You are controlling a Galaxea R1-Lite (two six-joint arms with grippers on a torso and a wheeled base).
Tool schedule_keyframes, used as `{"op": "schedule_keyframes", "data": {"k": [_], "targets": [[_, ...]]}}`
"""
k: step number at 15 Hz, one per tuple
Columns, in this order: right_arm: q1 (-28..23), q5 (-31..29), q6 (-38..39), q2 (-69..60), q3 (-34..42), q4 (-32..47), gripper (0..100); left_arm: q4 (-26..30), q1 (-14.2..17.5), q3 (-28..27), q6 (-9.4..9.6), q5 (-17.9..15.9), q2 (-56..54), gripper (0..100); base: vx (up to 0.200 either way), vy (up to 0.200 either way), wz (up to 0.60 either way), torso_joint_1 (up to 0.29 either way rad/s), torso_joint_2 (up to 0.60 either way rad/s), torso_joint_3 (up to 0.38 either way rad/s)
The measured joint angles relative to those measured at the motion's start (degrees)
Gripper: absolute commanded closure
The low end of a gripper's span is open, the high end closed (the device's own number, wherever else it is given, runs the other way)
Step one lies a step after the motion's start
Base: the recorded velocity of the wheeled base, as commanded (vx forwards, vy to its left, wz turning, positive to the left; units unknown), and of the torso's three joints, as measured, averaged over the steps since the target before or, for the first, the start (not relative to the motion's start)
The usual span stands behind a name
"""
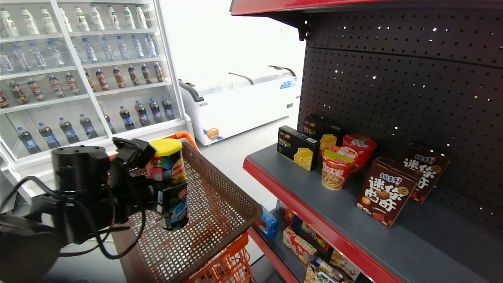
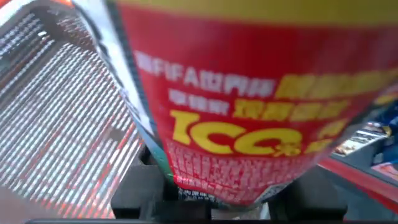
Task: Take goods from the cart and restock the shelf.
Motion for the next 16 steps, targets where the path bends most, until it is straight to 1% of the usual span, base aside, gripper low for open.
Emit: {"op": "schedule_keyframes", "data": {"k": [1,2,3,4,6,7,8,10,14,16], "targets": [[0.0,0.0,0.0,0.0,0.0,0.0,0,5.63,0.9,0.3,-0.48,0.05,-5.46,100,0.0,0.0,0.0,0.0,0.0,0.0],[0.0,0.0,0.0,0.0,0.0,0.0,0,9.94,1.55,0.77,-1.02,0.09,-10.25,100,0.0,0.0,0.0,0.0,0.0,0.0],[0.0,0.0,0.0,0.0,0.0,0.0,0,13.98,2.21,1.65,-1.87,0.16,-15.81,100,0.0,0.0,0.0,0.0,0.0,0.0],[0.0,0.0,0.02,0.0,0.0,0.0,0,16.62,2.82,3.04,-2.88,0.66,-21.16,100,0.0,0.0,0.0,0.0,0.0,0.0],[0.0,0.0,0.0,0.0,0.0,0.0,0,19.57,3.97,7.44,-4.0,1.94,-29.85,100,0.0,0.0,0.0,0.0,0.0,0.0],[0.0,0.0,0.0,0.0,0.0,0.0,0,20.38,4.46,10.47,-4.11,2.39,-33.6,100,0.0,0.0,0.0,0.0,0.0,0.0],[0.0,0.02,0.0,0.0,0.0,0.0,0,20.66,4.77,13.07,-3.89,2.71,-36.79,100,0.0,0.0,0.0,0.0,0.0,0.0],[0.0,0.0,0.0,0.0,0.0,0.0,0,20.93,4.96,16.84,-2.77,2.79,-42.94,100,0.0,0.0,0.0,0.0,0.0,0.0],[0.0,0.09,0.0,0.0,0.0,0.02,0,21.52,5.24,19.26,-2.23,3.15,-52.5,100,0.0,0.0,0.0,0.0,0.0,0.0],[0.0,0.09,0.0,0.0,0.0,0.02,0,26.2,5.32,19.57,-2.08,3.95,-56.42,100,0.0,0.0,0.0,0.0,0.0,0.0]]}}
